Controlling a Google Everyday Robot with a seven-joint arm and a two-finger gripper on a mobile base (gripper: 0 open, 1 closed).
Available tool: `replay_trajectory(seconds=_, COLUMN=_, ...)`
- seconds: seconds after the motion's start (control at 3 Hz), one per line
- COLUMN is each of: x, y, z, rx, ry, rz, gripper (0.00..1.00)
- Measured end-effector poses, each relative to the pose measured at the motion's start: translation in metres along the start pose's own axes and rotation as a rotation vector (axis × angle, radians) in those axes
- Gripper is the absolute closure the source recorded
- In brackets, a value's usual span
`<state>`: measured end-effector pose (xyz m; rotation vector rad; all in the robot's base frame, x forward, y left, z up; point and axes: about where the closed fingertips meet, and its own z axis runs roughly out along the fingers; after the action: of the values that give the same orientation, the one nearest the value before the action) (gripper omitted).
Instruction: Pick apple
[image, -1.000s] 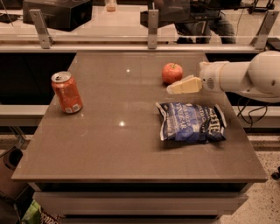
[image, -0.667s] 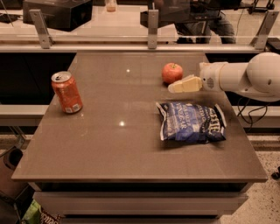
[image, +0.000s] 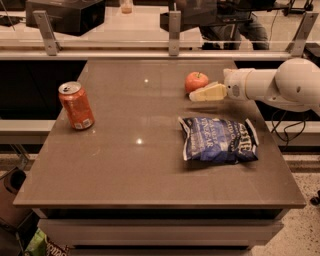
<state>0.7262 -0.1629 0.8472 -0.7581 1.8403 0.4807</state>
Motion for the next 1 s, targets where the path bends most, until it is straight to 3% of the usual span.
replay_trajectory(seconds=0.67, x=-0.006, y=0.004, z=0.024, rx=-0.042, ry=-0.043, rz=0.016, gripper=0.00)
replay_trajectory(seconds=1.0, x=0.002, y=0.008, z=0.035, rx=-0.053, ry=-0.078, rz=0.049, gripper=0.16)
